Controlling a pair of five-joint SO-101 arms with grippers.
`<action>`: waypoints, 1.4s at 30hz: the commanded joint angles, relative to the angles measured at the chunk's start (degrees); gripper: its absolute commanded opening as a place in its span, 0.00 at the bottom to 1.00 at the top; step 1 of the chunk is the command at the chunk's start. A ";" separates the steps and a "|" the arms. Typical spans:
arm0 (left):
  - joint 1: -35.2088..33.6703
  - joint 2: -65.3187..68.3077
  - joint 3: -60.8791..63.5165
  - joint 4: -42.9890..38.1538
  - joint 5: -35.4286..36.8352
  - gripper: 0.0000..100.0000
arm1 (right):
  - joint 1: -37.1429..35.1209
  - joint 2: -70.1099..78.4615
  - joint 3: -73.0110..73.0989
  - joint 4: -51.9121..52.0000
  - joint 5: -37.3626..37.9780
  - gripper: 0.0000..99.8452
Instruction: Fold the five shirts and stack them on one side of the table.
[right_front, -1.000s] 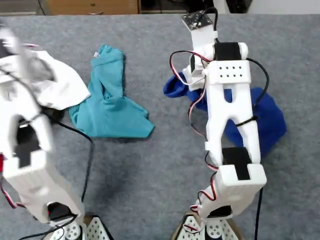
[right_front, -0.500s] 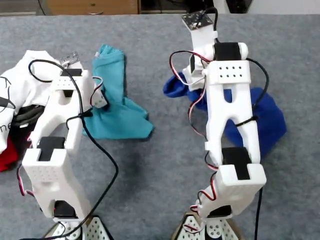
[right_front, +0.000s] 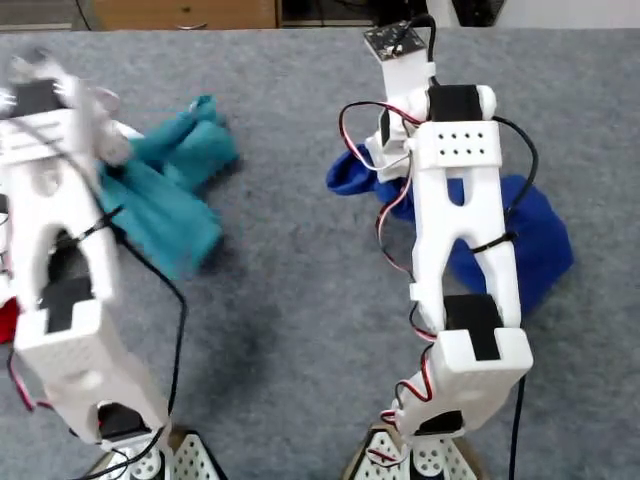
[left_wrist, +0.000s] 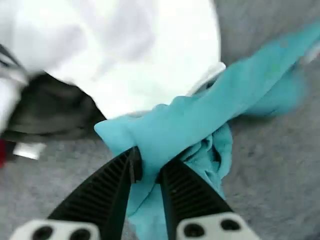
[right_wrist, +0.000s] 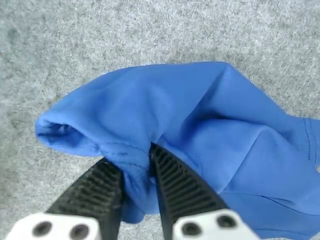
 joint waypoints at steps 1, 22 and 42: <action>-6.51 -7.43 -17.76 2.81 -1.05 0.02 | -0.66 -5.23 -0.13 -0.62 0.44 0.00; -30.15 6.29 -24.00 2.20 -0.79 0.18 | -35.30 -15.16 -26.24 -3.08 0.53 0.00; -11.34 -11.74 -4.66 3.16 -0.70 0.26 | 15.16 -15.25 -7.08 12.31 20.66 0.27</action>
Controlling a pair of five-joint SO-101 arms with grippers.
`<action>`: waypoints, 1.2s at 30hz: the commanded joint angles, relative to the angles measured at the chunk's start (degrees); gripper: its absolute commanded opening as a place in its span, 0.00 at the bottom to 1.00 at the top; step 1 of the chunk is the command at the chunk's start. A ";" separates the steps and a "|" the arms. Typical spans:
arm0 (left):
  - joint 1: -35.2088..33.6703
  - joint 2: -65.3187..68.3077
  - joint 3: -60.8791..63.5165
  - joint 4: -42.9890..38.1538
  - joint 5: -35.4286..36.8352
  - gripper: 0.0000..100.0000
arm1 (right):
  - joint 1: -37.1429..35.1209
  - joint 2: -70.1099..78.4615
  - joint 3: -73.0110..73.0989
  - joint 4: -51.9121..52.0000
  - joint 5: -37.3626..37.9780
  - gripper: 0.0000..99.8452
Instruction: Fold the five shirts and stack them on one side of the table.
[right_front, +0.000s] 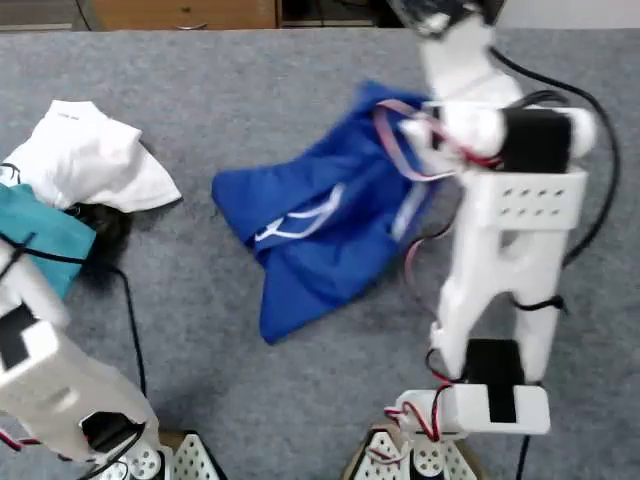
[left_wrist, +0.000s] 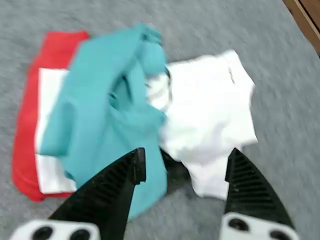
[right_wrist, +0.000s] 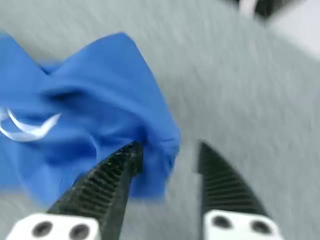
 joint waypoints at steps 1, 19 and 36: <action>10.20 -7.87 7.91 0.62 0.00 0.26 | 10.07 -1.36 8.92 0.79 8.00 0.29; 44.13 3.03 47.82 -31.30 2.99 0.15 | 31.78 -1.71 27.56 -5.54 20.57 0.30; 45.01 17.01 13.80 -17.93 7.91 0.02 | 8.75 -1.19 46.20 -33.14 10.46 0.30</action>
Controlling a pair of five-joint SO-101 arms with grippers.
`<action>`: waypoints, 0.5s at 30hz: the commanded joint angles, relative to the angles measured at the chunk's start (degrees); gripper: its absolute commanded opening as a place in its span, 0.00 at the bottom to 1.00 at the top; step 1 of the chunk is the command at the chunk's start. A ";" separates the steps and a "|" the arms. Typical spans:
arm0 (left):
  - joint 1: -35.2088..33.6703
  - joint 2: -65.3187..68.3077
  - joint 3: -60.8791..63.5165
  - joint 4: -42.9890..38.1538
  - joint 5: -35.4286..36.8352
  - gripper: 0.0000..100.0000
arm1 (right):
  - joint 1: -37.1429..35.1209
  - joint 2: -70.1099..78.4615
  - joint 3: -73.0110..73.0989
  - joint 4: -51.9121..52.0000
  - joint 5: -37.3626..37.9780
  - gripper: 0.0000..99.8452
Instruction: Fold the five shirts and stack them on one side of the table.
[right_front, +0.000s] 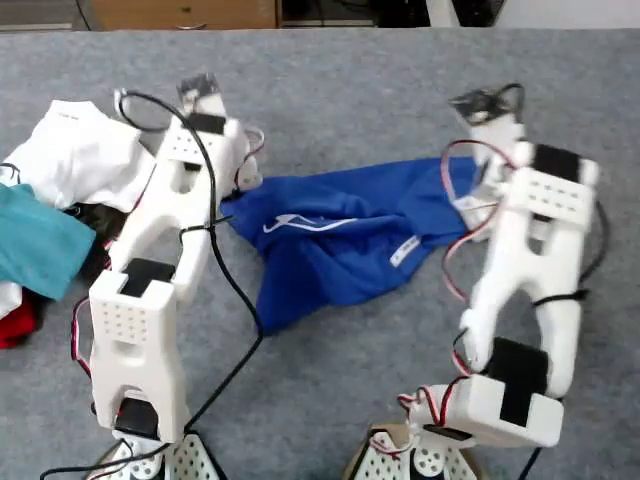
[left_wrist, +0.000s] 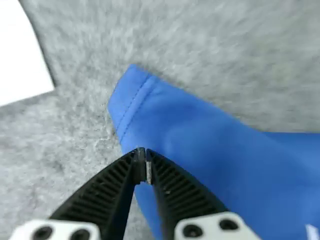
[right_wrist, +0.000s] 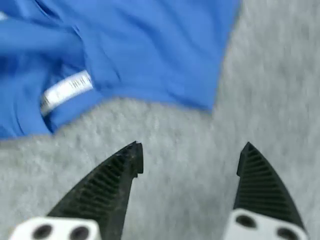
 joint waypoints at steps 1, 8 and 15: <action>0.62 -1.54 -14.59 8.09 -2.81 0.02 | -4.70 -1.27 2.24 -8.62 -0.62 0.30; 1.05 -1.54 -39.47 24.70 -8.09 0.02 | -9.10 -0.31 7.08 -17.41 -0.35 0.13; 1.14 -2.95 -28.40 24.79 -14.95 0.02 | -8.92 3.30 6.11 -10.46 1.05 0.03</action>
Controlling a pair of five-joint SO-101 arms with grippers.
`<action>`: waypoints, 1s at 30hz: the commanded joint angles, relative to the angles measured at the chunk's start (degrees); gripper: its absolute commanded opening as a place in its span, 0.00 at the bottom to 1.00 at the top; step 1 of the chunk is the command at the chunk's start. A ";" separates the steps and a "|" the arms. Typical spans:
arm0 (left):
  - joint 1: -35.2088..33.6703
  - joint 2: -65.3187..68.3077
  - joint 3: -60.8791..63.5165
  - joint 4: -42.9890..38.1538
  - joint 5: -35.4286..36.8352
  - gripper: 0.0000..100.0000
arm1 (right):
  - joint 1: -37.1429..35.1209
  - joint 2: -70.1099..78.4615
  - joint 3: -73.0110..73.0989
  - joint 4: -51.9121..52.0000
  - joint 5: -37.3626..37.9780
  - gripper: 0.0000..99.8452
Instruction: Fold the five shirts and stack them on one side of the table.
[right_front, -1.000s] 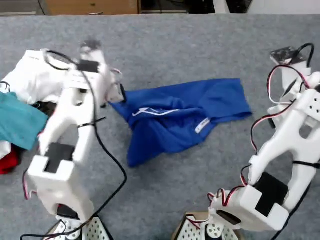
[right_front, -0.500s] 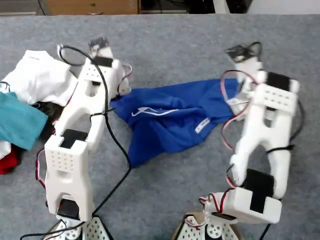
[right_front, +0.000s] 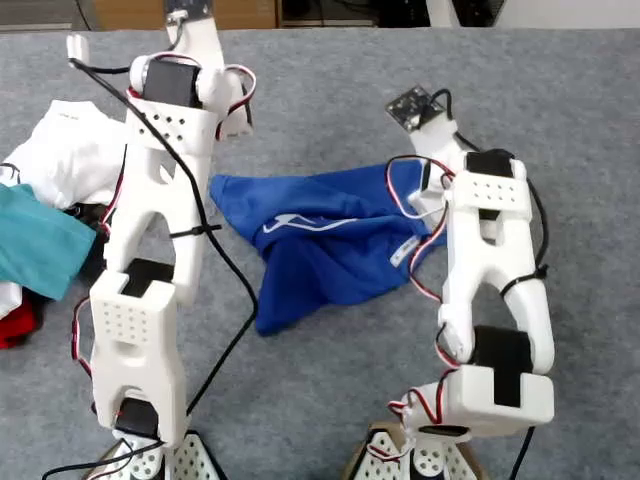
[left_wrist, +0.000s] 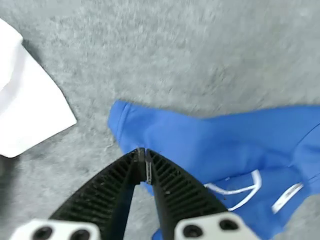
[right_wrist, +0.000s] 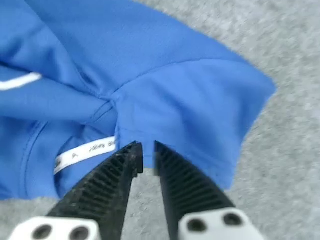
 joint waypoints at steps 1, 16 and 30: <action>1.05 -3.21 9.49 0.79 -2.11 0.03 | -0.31 -0.13 -1.63 6.15 2.73 0.04; 7.21 -19.38 50.20 -16.62 0.09 0.16 | 10.24 -5.32 -0.75 1.49 38.77 0.26; 10.11 -21.05 71.47 -42.46 8.62 0.12 | 8.57 13.32 0.75 -14.77 38.51 0.10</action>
